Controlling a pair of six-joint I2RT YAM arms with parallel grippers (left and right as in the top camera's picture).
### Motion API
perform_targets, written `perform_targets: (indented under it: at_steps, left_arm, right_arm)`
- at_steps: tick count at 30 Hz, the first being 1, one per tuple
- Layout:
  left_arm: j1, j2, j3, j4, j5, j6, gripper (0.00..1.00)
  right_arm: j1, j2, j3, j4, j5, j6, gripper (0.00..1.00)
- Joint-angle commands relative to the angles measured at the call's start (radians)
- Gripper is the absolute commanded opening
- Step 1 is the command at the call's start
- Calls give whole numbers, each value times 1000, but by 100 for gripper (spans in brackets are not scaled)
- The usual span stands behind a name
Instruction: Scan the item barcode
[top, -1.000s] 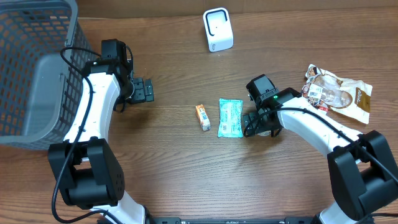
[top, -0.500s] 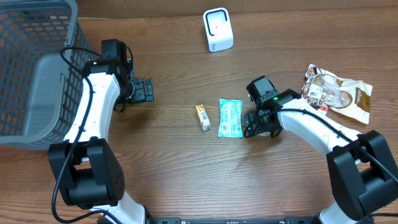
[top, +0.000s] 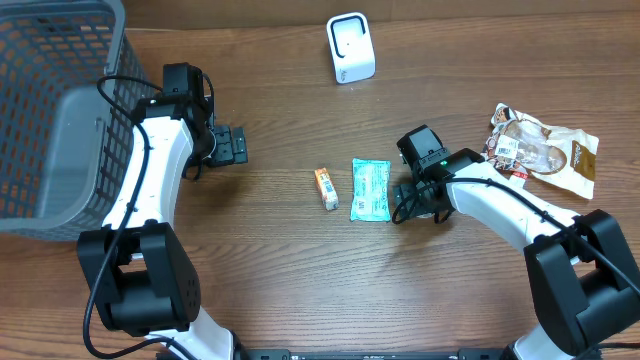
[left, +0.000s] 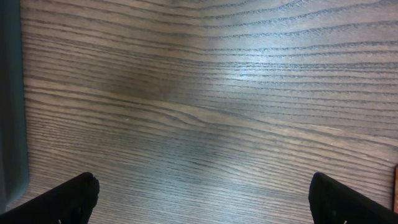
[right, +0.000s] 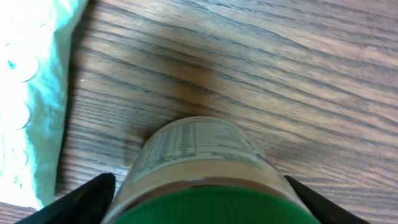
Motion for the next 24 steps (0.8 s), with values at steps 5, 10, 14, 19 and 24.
perform_targets:
  at_steps: [5,10,14,19,24]
  left_arm:
    - [-2,5,2,2,-5,19,100]
    - [-2,5,2,2,-5,19,100]
    - [-2,5,2,2,-5,19,100]
    - [-2,5,2,2,-5,19,100]
    - [-2,5,2,2,-5,19,100]
  right_arm:
    - [2,3,-15,17,9,9,85]
    - [2,3,-6,7,69,69,85]
    - [2,3,43,-56,68,127,86]
    - [2,3,139,-151,66,233,86]
    - [2,3,132,-157,64,248,86]
